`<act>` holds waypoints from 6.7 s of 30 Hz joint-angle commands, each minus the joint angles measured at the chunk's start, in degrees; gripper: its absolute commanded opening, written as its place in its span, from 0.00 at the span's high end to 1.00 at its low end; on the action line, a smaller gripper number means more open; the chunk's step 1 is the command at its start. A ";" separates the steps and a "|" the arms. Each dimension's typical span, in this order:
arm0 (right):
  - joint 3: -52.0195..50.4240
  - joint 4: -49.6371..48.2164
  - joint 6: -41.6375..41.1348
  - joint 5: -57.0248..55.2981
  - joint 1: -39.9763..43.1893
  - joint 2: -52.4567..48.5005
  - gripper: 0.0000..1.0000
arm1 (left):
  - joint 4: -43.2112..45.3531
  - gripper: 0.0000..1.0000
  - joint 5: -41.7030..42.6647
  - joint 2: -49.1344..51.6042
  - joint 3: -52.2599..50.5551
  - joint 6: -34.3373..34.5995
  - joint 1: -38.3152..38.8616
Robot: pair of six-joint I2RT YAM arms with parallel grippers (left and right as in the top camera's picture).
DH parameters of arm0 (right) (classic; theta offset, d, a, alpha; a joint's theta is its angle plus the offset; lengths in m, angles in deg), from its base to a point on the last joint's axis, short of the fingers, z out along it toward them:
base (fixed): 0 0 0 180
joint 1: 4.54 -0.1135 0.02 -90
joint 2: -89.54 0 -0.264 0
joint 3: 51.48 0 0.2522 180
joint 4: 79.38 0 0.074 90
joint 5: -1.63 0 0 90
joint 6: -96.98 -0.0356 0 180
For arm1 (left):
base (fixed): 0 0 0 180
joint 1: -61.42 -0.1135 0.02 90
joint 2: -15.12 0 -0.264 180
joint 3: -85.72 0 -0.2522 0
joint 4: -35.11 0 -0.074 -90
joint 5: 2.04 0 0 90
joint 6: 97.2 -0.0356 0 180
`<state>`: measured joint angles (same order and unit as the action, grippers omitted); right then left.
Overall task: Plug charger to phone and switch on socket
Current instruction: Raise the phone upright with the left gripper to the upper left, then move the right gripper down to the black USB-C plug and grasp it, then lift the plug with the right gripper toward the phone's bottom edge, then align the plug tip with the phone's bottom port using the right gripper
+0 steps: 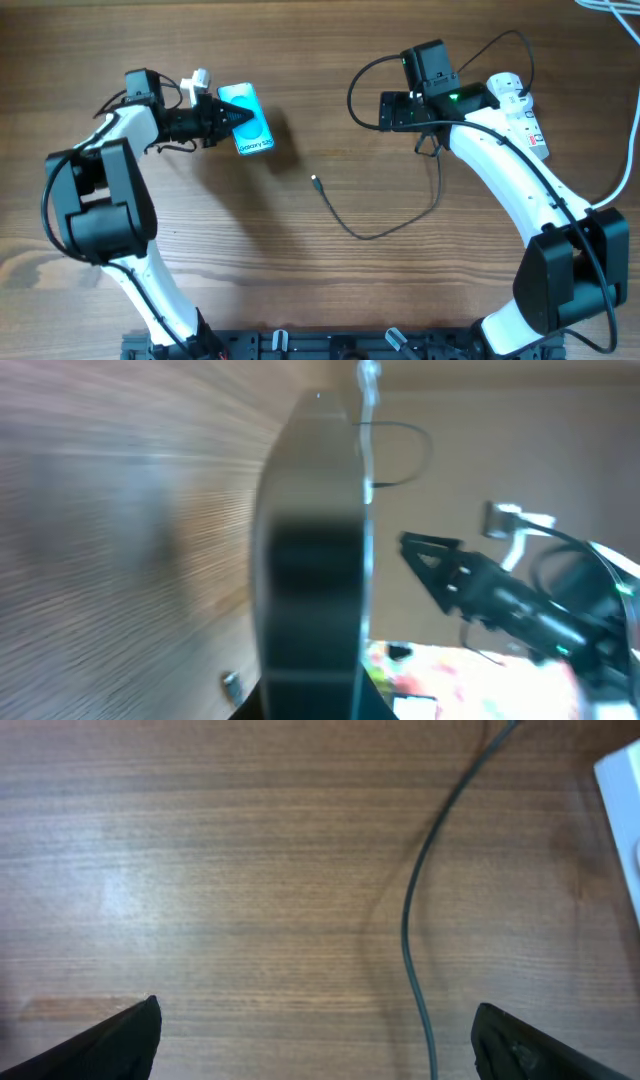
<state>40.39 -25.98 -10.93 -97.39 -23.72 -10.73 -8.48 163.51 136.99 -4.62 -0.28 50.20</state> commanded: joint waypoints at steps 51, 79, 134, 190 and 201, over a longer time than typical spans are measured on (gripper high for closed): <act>-9.68 -8.31 5.40 4.72 -8.48 -15.63 0.47 | 2.01 0.96 4.70 0.52 0.07 -1.99 -0.04; -10.25 -8.31 5.90 7.80 -6.43 -15.67 0.95 | 2.01 0.96 9.49 0.52 0.07 3.89 -0.04; -9.16 -42.14 -20.11 78.42 -12.85 1.84 0.96 | 4.33 0.96 1.20 -25.22 0.07 20.55 3.98; -9.18 -56.06 -34.73 69.83 -11.80 1.81 0.96 | 11.47 0.96 6.75 -25.22 0.09 26.62 2.03; -9.20 -55.76 -34.58 75.95 -12.46 1.81 0.96 | 12.28 0.96 3.85 -25.22 0.09 29.57 2.05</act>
<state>30.56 -81.56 -45.49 -23.55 -35.78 -10.40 3.41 166.61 112.62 -4.69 28.75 52.06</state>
